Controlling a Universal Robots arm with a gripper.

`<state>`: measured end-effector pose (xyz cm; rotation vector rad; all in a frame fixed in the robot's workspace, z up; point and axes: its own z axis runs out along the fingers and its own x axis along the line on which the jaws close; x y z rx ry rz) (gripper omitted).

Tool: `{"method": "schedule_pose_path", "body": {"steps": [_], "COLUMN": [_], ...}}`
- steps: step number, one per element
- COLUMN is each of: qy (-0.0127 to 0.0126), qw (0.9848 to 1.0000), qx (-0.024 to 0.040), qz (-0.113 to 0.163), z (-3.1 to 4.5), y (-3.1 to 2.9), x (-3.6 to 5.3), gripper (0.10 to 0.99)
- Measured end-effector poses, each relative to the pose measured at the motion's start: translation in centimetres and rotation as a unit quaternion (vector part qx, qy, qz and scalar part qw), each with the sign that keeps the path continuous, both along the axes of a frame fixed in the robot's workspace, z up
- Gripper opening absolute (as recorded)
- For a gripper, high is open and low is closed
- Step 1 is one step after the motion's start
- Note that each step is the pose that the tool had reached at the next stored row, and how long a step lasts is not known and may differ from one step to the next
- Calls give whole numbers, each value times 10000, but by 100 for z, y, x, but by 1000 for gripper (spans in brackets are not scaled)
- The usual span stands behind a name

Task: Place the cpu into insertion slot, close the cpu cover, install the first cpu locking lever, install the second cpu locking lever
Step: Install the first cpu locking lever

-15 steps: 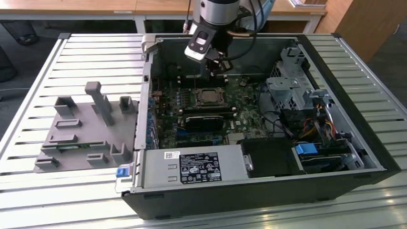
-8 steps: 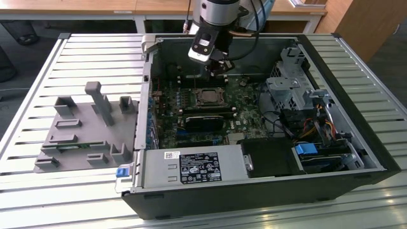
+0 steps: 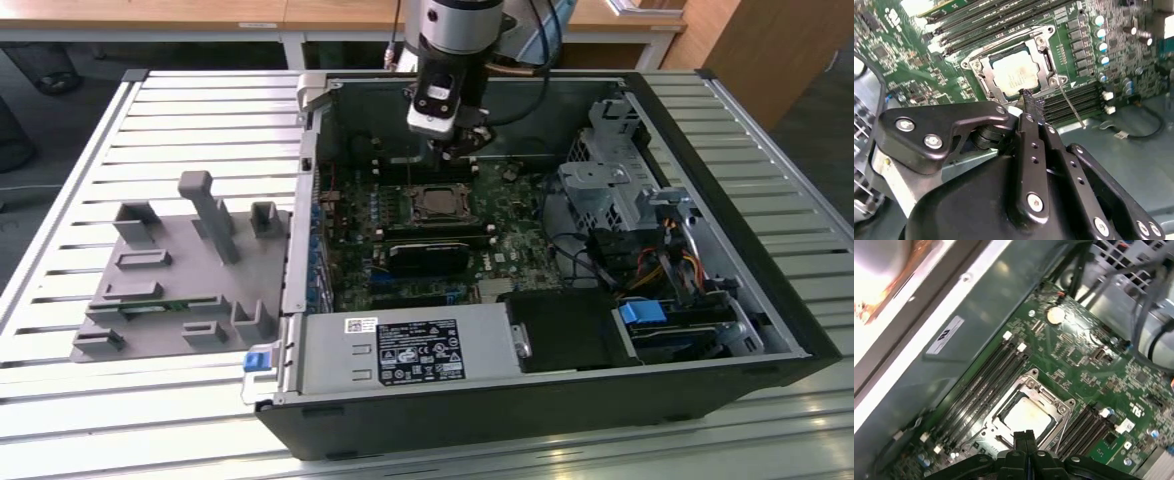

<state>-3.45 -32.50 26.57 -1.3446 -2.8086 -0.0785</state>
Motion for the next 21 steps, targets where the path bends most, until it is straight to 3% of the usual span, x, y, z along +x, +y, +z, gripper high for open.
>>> {"method": "schedule_pose_path", "body": {"steps": [9, 21], "qy": [0, 0], "qw": [9976, 9903], "qx": [0, 0], "qz": [697, 1391], "z": [-1, -1], "y": [0, 0], "x": [0, 0], "gripper": [106, 106]}}
